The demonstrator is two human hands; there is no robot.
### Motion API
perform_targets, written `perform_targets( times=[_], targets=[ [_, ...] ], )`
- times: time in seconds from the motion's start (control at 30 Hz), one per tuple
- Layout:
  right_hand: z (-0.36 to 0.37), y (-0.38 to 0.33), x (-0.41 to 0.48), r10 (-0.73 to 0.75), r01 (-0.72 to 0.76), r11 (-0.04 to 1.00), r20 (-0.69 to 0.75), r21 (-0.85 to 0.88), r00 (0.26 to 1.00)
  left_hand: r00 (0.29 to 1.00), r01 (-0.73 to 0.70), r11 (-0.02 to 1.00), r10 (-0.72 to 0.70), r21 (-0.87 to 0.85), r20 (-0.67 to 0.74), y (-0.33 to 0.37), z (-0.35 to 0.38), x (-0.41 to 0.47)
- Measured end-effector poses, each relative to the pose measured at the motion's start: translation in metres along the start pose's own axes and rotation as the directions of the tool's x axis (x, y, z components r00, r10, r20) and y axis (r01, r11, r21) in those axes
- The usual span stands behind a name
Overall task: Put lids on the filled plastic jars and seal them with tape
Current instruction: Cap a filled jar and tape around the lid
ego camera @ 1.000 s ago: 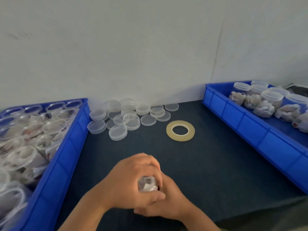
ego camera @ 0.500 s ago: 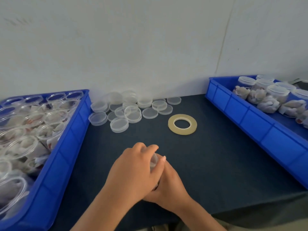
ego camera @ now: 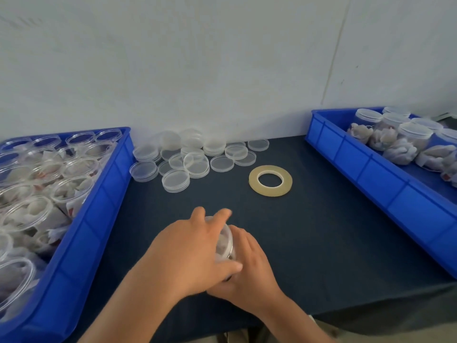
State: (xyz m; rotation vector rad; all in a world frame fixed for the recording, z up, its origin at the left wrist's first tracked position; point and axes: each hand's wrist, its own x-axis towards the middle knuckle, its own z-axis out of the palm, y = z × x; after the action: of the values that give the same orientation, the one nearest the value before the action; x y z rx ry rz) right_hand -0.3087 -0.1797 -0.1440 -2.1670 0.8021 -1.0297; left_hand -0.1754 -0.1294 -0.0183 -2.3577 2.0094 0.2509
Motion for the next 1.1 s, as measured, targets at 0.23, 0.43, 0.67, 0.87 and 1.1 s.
perform_targets(
  times=[0.23,0.43,0.67,0.87,1.1],
  targets=[
    [0.002,0.001,0.001,0.026,-0.025,0.998,-0.025,0.056,0.999,0.991,0.075,0.995,-0.082,-0.063,-0.106,-0.007,-0.010,-0.004],
    [0.002,0.004,0.000,-0.009,0.009,1.000,-0.021,0.008,1.000,0.994,0.001,0.999,-0.007,-0.052,-0.108,-0.005,-0.008,-0.006],
    [0.002,0.003,0.003,-0.004,0.007,0.998,0.058,-0.057,0.998,0.993,-0.028,0.994,0.015,-0.107,-0.119,0.007,0.031,-0.008],
    [-0.005,0.010,0.000,-0.001,-0.042,0.972,0.185,0.230,0.983,0.905,-0.393,0.904,0.347,-0.171,-0.245,-0.017,0.035,-0.005],
    [-0.004,0.012,0.001,-0.028,-0.042,0.947,0.210,0.320,0.977,0.828,-0.559,0.752,0.487,-0.348,-0.278,-0.040,0.029,-0.004]
  ],
)
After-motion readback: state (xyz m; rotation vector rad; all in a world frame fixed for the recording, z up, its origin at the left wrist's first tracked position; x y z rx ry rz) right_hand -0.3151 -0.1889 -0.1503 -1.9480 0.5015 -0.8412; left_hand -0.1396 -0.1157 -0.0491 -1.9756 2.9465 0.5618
